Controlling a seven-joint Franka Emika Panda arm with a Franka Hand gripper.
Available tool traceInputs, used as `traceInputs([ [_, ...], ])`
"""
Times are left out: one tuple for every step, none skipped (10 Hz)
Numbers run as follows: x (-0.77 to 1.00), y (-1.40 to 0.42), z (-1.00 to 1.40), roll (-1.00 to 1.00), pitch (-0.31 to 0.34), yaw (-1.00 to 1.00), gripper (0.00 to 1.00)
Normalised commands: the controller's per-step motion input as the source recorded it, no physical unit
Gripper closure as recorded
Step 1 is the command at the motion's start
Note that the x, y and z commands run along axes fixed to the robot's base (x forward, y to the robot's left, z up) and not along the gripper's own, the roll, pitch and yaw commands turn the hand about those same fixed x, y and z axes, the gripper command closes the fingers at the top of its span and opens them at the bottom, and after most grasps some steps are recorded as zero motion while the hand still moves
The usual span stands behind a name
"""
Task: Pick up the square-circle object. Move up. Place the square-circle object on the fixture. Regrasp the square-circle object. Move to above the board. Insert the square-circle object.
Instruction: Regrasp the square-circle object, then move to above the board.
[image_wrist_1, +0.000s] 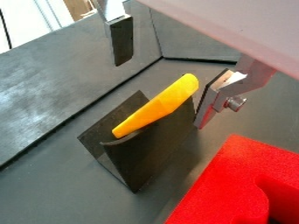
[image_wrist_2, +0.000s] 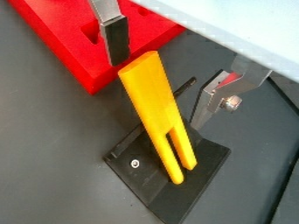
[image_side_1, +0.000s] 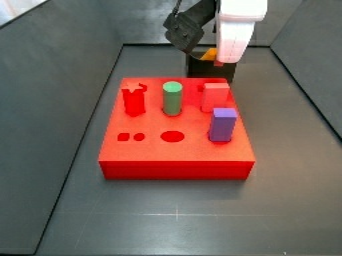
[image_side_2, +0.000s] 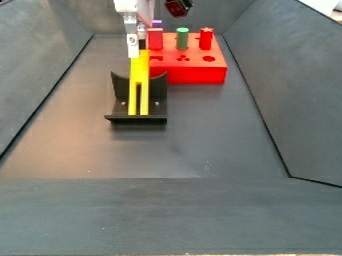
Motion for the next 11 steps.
traceInputs([
  [0.00, 0.50, 0.17, 0.00, 0.000, 0.00, 1.00],
  [0.14, -0.22, 1.00, -0.09, 0.387, -0.14, 1.00],
  [0.14, -0.22, 1.00, -0.10, 0.392, -0.14, 1.00],
  [0.13, -0.19, 1.00, -0.08, 0.409, -0.03, 1.00],
  [0.14, -0.18, 1.00, -0.07, 0.384, 0.01, 1.00],
  [0.13, -0.17, 1.00, -0.05, 0.315, 0.07, 1.00],
  [0.13, -0.17, 1.00, -0.04, 0.274, 0.09, 1.00],
  [0.12, -0.15, 1.00, -0.04, 0.191, 0.11, 1.00],
  [0.12, -0.14, 1.00, -0.04, 0.167, 0.11, 1.00],
  [0.11, -0.13, 1.00, -0.04, 0.138, 0.09, 1.00],
  [0.11, -0.12, 1.00, -0.05, 0.131, 0.08, 1.00],
])
